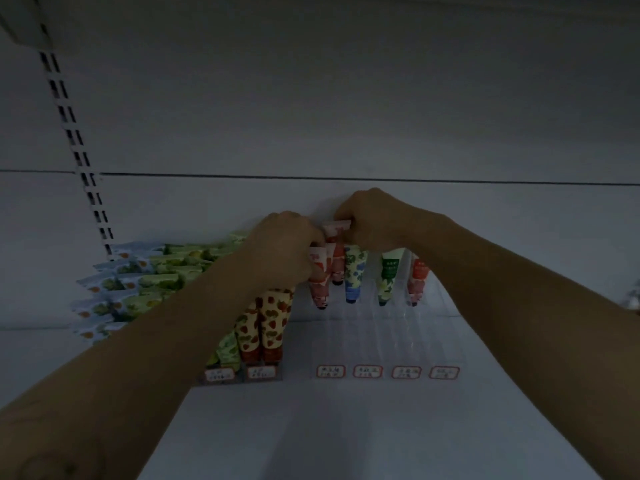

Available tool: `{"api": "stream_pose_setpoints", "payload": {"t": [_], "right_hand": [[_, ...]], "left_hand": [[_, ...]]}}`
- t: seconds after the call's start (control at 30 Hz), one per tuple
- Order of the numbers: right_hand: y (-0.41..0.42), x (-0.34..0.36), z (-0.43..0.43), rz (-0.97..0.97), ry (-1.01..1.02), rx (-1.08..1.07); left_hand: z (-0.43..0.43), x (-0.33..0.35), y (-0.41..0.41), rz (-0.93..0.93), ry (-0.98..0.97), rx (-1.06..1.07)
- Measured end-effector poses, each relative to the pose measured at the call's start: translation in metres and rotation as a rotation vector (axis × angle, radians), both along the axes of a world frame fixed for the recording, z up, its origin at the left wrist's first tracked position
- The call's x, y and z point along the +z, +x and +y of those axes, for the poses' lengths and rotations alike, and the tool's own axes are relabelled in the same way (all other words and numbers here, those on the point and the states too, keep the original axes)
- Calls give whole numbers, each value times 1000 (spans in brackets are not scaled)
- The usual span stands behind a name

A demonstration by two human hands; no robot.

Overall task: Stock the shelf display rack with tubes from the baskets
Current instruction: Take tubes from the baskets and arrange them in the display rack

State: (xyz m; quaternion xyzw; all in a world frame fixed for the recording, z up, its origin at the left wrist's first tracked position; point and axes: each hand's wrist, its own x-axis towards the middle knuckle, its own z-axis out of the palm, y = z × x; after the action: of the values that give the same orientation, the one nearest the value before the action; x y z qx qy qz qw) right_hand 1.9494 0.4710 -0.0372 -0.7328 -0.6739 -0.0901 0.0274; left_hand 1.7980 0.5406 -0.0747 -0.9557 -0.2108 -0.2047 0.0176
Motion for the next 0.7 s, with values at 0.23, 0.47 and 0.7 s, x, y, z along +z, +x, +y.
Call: {"api": "stream_pose_setpoints", "payload": {"t": [0.23, 0.47, 0.7], "right_hand": [[3, -4, 2, 63, 3, -15], [-10, -9, 13, 119, -40, 51], [-5, -8, 7, 106, -44, 82]], "left_hand": [[3, 4, -1, 60, -111, 5], [12, 1, -5, 47, -109, 11], [15, 1, -4, 67, -117, -4]]}}
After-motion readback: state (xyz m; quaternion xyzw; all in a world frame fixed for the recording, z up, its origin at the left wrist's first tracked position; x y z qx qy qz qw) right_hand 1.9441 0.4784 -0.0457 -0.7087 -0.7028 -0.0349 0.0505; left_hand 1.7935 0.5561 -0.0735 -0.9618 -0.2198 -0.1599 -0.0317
